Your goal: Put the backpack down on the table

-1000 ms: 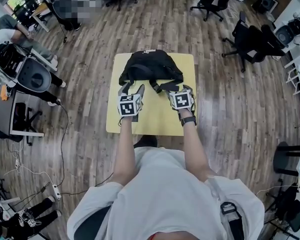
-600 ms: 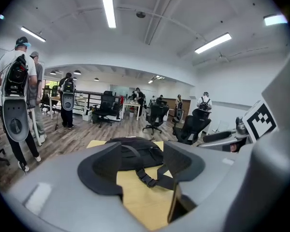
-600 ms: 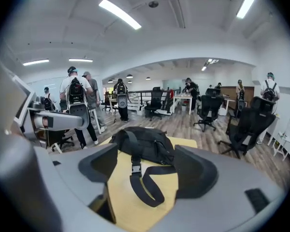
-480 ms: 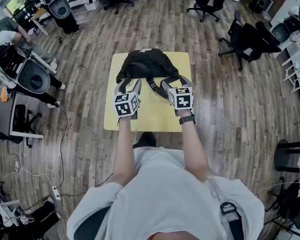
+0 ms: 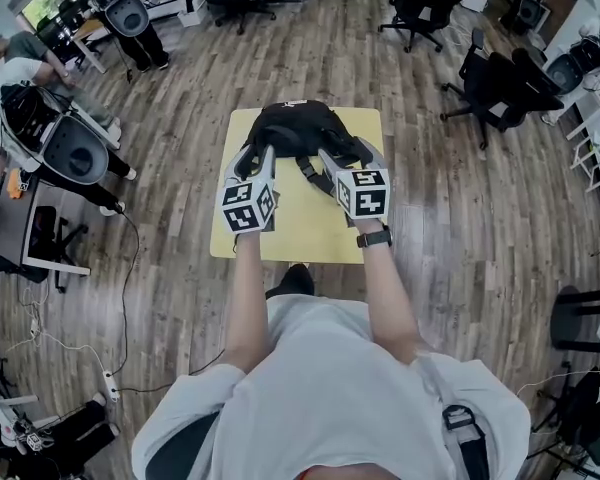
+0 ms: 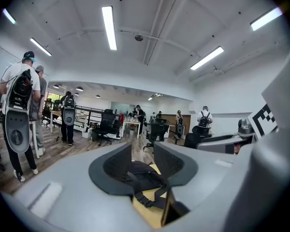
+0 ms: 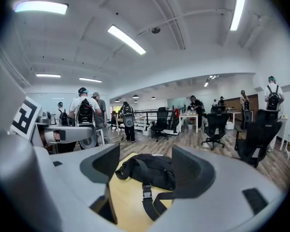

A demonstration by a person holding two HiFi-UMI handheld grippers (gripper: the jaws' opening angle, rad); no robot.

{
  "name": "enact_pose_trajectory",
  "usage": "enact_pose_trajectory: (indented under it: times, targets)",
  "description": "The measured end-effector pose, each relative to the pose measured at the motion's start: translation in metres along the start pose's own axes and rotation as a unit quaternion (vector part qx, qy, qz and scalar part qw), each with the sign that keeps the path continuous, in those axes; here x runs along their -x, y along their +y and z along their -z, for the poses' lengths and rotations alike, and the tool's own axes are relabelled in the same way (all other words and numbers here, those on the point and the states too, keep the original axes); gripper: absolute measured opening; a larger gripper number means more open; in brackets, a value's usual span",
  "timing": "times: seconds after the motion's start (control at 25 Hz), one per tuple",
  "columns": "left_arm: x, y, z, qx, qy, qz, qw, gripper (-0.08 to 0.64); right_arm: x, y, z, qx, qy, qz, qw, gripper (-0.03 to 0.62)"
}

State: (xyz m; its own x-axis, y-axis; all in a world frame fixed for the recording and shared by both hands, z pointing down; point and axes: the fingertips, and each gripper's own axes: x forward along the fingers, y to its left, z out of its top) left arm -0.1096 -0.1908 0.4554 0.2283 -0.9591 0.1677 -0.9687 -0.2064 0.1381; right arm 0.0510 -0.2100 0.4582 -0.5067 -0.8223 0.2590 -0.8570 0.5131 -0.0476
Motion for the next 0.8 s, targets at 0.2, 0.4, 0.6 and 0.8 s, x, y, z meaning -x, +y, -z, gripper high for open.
enact_pose_trajectory:
  times: [0.2,0.4,0.6,0.8]
  targets:
    - [0.007,-0.003,-0.012,-0.015,-0.01,-0.001,0.9998,0.136,0.012,0.004,-0.02,0.001,-0.032,0.008,0.999,0.263]
    - [0.011,-0.008,-0.016,-0.023,-0.01,0.006,0.9997,0.117,0.022,0.008,-0.032,0.0,-0.05,0.01,0.999,0.161]
    - [0.013,-0.017,-0.023,-0.029,-0.017,0.016,0.9993,0.069,0.031,0.006,-0.038,-0.005,-0.066,0.017,0.998,0.061]
    - [0.019,-0.015,-0.026,-0.03,-0.031,0.005,0.9991,0.011,0.037,0.009,-0.044,0.018,-0.081,0.02,0.996,0.021]
